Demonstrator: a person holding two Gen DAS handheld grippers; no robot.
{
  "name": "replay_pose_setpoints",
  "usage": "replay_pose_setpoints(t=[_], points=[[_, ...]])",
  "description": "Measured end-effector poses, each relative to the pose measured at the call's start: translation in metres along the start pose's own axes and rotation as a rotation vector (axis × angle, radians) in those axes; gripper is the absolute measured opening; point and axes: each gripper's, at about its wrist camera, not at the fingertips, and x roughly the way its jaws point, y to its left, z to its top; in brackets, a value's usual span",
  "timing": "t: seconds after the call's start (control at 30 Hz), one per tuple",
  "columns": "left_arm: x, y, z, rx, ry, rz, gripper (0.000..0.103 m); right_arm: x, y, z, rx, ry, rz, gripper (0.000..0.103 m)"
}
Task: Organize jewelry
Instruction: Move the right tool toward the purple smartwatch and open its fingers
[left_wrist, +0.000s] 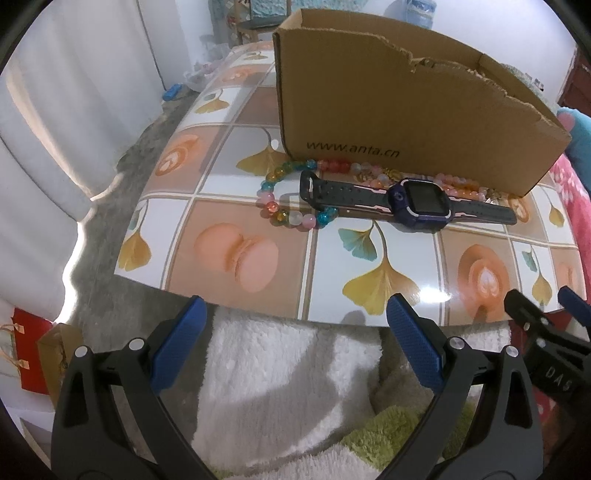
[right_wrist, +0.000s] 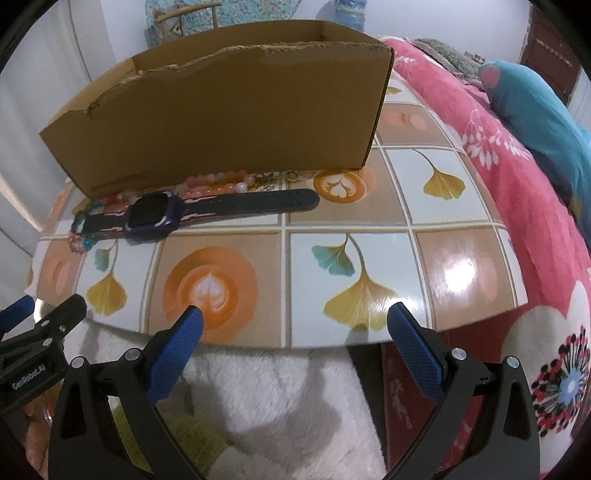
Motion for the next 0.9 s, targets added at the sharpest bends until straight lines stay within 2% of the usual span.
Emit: replay_pose_setpoints(t=[0.23,0.4,0.9], points=[[0.016,-0.003,0.010,0.020,0.017,-0.010,0.094,0.017,-0.003,0.017,-0.030,0.000,-0.009,0.097],[0.022,-0.006,0.014,0.034,0.006,-0.026,0.095,0.031,-0.002,0.023,-0.042,0.018,0.035,0.097],[0.028,-0.010,0.021,0.088,-0.012,-0.060,0.096,0.033,-0.005,0.024,-0.066,0.001,0.061,0.098]])
